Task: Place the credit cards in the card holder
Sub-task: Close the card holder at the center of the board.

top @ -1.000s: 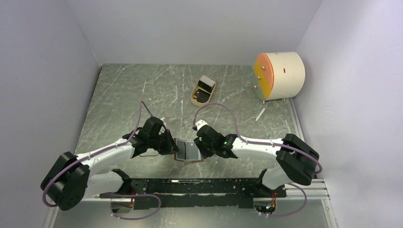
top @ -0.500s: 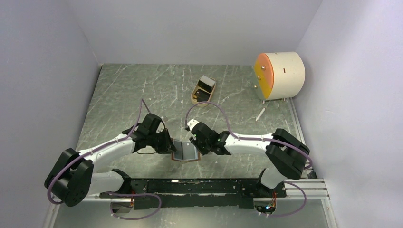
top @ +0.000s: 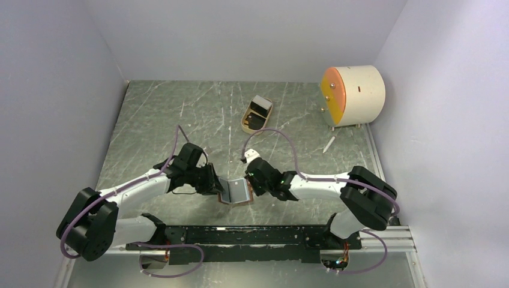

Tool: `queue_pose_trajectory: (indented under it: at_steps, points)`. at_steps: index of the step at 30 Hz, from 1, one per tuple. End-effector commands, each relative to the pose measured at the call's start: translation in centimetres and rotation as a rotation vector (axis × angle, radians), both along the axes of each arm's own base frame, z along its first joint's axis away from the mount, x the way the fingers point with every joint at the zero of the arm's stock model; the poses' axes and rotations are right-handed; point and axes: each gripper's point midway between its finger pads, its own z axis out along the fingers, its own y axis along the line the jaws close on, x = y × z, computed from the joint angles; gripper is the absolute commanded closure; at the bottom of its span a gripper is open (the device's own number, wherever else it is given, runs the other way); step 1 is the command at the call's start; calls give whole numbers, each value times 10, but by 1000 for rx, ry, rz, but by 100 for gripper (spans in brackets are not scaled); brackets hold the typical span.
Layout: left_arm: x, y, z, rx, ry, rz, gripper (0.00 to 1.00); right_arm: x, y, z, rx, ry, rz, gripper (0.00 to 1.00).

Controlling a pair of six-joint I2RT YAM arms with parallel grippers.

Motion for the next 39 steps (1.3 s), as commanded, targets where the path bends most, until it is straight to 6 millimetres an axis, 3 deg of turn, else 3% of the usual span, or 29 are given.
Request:
queue_pose_trajectory:
  at_steps: [1, 11, 16, 22, 29, 39]
  points:
    - [4, -17, 22, -122, -30, -40, 74, -3, 18, 6, 167, 23, -59, 100]
    - [8, -34, 42, -266, -93, -70, 62, -9, 33, 18, 411, 56, -131, 100]
    - [9, -39, 35, -291, -94, -81, 59, -12, 36, 19, 482, 76, -151, 100]
    - [18, -30, 10, -182, -83, -40, 60, -15, 35, 21, 527, 84, -158, 100]
    - [25, -27, 0, -129, -84, -39, 53, -14, 29, 24, 547, 69, -185, 100]
    - [36, -14, 3, -32, -110, 17, 47, -15, 31, 23, 558, 78, -183, 100]
